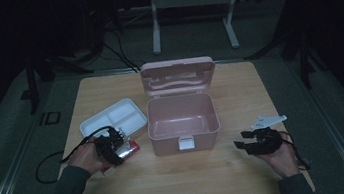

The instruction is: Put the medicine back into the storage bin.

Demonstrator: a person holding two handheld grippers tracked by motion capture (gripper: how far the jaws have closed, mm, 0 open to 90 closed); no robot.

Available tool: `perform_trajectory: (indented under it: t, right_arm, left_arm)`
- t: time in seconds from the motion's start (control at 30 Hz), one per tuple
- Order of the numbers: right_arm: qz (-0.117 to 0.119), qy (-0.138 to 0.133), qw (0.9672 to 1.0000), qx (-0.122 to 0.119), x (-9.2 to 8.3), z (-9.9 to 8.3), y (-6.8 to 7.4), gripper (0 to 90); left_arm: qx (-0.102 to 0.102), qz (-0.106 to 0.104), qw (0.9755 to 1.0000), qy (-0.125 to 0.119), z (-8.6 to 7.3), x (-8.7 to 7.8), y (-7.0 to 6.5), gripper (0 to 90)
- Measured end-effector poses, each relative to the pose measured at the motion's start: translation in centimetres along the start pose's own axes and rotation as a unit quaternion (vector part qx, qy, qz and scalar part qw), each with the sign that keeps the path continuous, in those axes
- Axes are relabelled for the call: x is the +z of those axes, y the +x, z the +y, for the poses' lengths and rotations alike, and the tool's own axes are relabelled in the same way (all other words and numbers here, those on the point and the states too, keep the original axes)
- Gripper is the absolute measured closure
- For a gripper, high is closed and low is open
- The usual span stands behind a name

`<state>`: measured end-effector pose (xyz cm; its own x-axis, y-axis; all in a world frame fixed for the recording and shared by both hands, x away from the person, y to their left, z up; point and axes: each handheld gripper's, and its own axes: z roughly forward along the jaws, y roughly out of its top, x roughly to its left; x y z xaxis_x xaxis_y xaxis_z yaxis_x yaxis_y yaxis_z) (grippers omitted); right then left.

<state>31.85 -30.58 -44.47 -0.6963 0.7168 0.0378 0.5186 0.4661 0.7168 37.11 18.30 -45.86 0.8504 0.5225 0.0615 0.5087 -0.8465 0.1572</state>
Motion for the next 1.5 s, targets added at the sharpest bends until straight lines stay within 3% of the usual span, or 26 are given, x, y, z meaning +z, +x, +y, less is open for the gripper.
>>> perform_trajectory:
  t: [0.47, 0.6, 0.83, 0.97, 1.5]
  right_arm:
    - [0.001, 0.001, 1.0000, 0.000, 0.0, -0.1, 0.0, 47.9]
    - [0.001, 0.002, 1.0000, 0.000, 0.1, -0.1, 0.0, 47.9]
    - [0.001, 0.002, 1.0000, 0.000, 0.2, -0.1, 0.0, 47.9]
    - [0.001, 0.002, 1.0000, 0.000, 0.2, -0.2, 0.0, 47.9]
    - [0.002, 0.002, 1.0000, 0.000, 0.3, -0.1, 0.1, 47.9]
  left_arm:
    - [0.029, -0.006, 0.9996, -0.006, -0.2, -0.4, -0.4, 51.4]
    - [0.040, -0.006, 0.9992, -0.007, -0.3, -1.2, -0.6, 51.5]
    - [0.051, -0.006, 0.9982, -0.031, -0.5, -3.8, -0.7, 51.4]
    - [0.063, 0.004, 0.9976, -0.029, -0.3, -5.6, -0.9, 51.4]
    - [0.113, 0.001, 0.9925, -0.048, 2.1, -11.5, -1.4, 51.3]
